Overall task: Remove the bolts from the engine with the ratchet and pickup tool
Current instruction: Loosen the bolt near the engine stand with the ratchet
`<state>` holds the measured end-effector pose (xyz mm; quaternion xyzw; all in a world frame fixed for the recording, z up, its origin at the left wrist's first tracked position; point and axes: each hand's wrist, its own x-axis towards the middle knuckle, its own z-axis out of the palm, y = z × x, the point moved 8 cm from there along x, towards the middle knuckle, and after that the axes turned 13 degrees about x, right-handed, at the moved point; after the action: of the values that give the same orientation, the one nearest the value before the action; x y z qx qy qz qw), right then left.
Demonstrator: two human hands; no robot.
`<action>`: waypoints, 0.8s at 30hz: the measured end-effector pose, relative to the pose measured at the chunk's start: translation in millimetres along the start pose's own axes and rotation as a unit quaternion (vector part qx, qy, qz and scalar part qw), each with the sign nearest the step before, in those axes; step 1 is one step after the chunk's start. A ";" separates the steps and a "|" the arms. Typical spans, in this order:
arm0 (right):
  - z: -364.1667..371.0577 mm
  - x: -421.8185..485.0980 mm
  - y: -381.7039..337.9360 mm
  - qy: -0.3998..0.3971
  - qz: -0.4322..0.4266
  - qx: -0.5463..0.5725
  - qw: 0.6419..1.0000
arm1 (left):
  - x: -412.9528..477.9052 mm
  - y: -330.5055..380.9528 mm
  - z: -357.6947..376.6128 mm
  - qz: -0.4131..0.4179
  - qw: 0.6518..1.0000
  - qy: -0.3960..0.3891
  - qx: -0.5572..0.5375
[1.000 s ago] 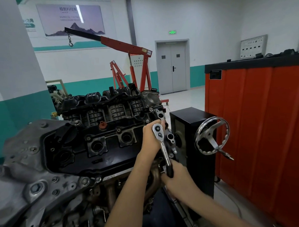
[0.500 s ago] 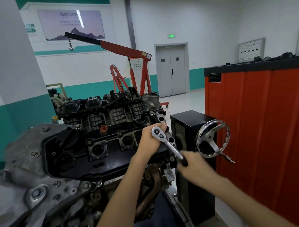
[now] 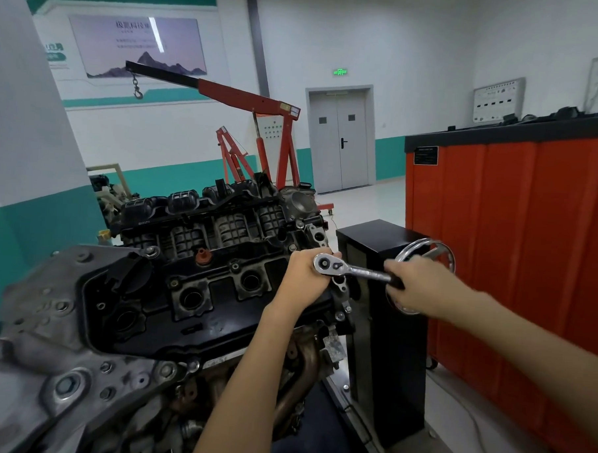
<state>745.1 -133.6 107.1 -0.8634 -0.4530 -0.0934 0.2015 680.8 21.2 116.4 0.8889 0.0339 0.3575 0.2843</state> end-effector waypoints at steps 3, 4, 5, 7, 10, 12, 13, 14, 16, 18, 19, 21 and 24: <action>-13.3 8.2 -10.6 0.050 -0.018 -0.036 0.998 | -0.1 -6.7 -5.5 -0.032 0.998 0.035 -0.036; -4.1 3.2 -14.7 0.057 -0.004 -0.005 0.998 | -0.9 -11.3 -8.5 -0.049 0.996 0.056 -0.056; 9.4 -5.2 -19.0 0.065 0.016 0.044 0.997 | -1.1 -14.8 -10.6 -0.059 0.993 0.075 -0.074; 45.7 -26.8 -27.3 0.067 0.065 0.181 0.979 | -1.3 -17.6 -7.2 -0.070 0.987 0.098 -0.104; 99.1 -48.6 -53.9 0.044 0.119 0.449 0.885 | -1.4 -10.2 4.8 -0.063 0.985 0.108 -0.120; 116.0 -52.7 -71.9 0.060 0.130 0.533 0.834 | -1.2 -8.8 8.0 -0.053 0.987 0.104 -0.111; 116.9 -52.1 -76.6 0.067 0.128 0.541 0.828 | -1.1 -9.0 6.6 -0.048 0.988 0.101 -0.105; 113.7 -50.2 -76.2 0.068 0.122 0.530 0.836 | -1.0 -9.0 3.6 -0.040 0.990 0.095 -0.097; 97.8 -44.7 -63.1 0.057 0.098 0.464 0.879 | 0.0 -9.7 -2.2 -0.020 0.995 0.070 -0.073; 76.1 -36.4 -39.2 0.011 0.069 0.362 0.930 | 2.2 -8.6 -5.2 -0.004 0.998 0.038 -0.042; 62.4 -31.3 -26.4 -0.015 0.052 0.299 0.953 | 2.8 -6.8 -4.9 0.005 0.999 0.023 -0.022; 30.5 -14.9 -9.4 -0.043 0.000 0.131 0.990 | 2.7 -1.6 -5.6 0.024 1.000 0.009 0.013; -9.7 7.9 -12.8 0.000 -0.072 -0.072 0.995 | 1.1 0.2 -6.4 0.033 0.999 0.010 0.019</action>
<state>739.3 -125.4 121.9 -0.8407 -0.5062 -0.1401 0.1317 677.3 24.4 121.0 0.8913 0.0145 0.3747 0.2549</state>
